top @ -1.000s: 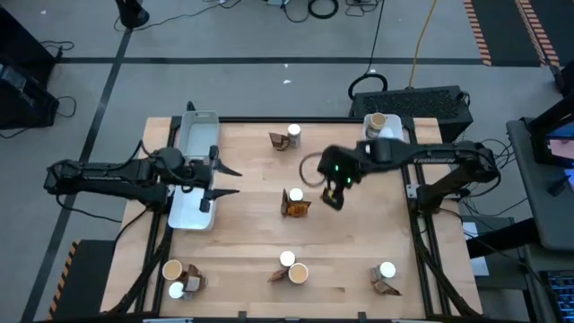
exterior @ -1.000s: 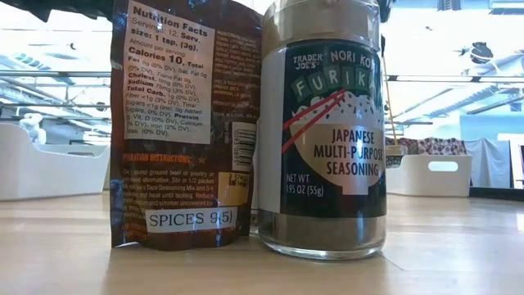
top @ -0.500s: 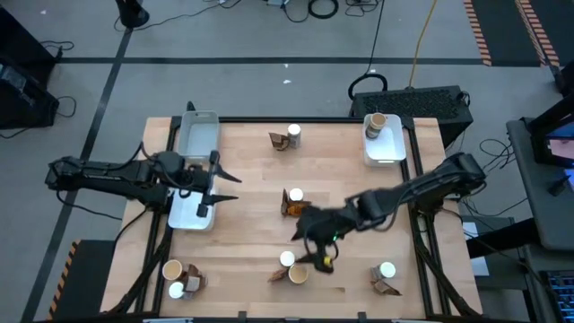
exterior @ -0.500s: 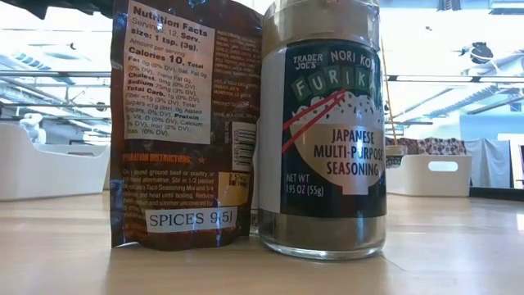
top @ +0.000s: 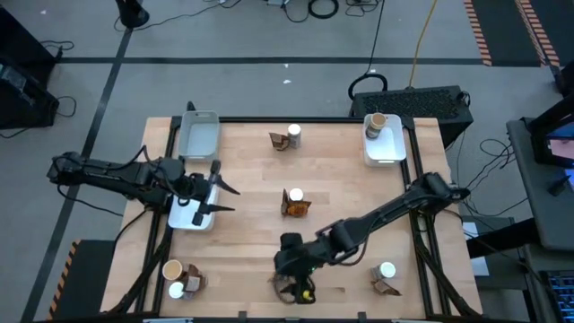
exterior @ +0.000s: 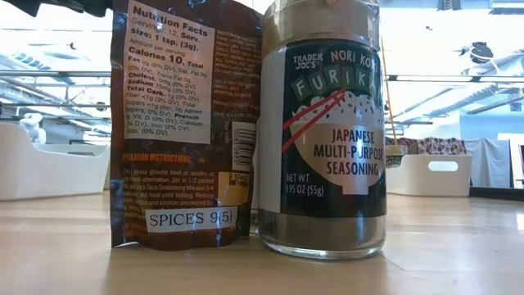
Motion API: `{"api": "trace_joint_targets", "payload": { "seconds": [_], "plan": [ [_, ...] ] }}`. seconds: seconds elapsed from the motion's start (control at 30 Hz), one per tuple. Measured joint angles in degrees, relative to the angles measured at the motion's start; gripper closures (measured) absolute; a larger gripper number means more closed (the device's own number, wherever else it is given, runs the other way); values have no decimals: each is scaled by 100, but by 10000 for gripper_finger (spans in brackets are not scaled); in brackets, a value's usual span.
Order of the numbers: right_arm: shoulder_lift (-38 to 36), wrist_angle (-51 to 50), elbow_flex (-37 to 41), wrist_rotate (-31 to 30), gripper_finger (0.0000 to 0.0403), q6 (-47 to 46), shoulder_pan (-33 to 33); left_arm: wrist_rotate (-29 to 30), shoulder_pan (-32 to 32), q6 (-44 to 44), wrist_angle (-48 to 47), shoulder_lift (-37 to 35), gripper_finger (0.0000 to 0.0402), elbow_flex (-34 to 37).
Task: Sort spices by type
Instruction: Put the right gold seasoning bottle into the right white bin
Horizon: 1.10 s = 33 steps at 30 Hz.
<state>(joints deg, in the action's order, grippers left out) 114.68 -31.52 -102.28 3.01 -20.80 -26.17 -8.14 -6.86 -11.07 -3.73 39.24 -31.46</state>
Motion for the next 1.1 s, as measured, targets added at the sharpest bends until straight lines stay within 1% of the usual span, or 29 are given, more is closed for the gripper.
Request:
{"api": "trace_joint_targets", "payload": {
  "seconds": [0.17, 0.23, 0.3, 0.43, 0.73, 0.87, 0.93, 1.0, 1.1],
  "plan": [
    [862, -2027, -1725, -365, 99, 192, -133, 0, -98, 22, -7, 0, 183, 0],
    [1130, -2686, -2201, -431, 99, 151, -178, 2, -138, 23, -7, 0, 183, 0],
    [1312, -3169, -2500, -431, 99, 33, -216, 2, -179, 28, -32, 0, 183, 0],
    [1431, -3555, -2588, -422, 99, -297, -245, 65, -275, 133, -217, 0, 183, 0],
    [1422, -3769, -2593, -453, 99, -1194, -268, 157, -417, 272, -336, 1, 183, 0],
    [1422, -3769, -2590, -501, 99, -1431, -321, 159, -441, 325, -370, 0, 183, 0],
    [1422, -3787, -2590, -636, 99, -1563, -354, 160, -445, 328, -434, 0, 183, 0],
    [1426, -3808, -2590, -751, 99, -1604, -374, 160, -445, 330, -463, 2, 183, 0],
    [1456, -3814, -2590, -765, 99, -1606, -376, 160, -445, 330, -466, 2, 183, 0]
  ]
}}
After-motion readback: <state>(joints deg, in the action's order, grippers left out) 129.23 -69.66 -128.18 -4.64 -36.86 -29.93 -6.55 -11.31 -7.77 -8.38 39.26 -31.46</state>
